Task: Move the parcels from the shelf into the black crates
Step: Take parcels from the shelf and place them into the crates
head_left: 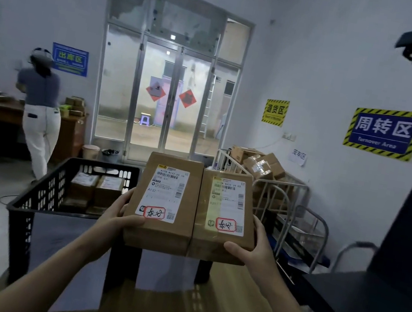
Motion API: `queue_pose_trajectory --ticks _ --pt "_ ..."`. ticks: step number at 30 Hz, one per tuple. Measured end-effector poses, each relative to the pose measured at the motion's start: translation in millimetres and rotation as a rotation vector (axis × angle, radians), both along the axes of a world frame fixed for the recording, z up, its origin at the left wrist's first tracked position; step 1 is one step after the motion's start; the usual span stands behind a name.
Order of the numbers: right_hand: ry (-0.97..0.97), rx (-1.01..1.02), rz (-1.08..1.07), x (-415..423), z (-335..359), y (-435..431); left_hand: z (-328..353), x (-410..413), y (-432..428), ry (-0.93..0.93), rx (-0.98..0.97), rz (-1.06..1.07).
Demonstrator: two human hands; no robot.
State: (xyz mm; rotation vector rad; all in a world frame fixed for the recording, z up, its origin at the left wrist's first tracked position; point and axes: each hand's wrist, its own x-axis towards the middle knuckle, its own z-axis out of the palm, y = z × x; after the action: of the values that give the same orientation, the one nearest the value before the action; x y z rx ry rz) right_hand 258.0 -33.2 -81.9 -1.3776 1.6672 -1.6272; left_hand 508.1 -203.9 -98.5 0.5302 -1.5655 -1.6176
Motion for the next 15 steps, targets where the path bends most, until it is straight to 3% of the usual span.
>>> queue_pose_trajectory --ticks 15 --pt "0.008 0.006 0.212 83.4 -0.7 -161.8 2.5 116.3 -108.9 -0.041 -0.025 0.205"
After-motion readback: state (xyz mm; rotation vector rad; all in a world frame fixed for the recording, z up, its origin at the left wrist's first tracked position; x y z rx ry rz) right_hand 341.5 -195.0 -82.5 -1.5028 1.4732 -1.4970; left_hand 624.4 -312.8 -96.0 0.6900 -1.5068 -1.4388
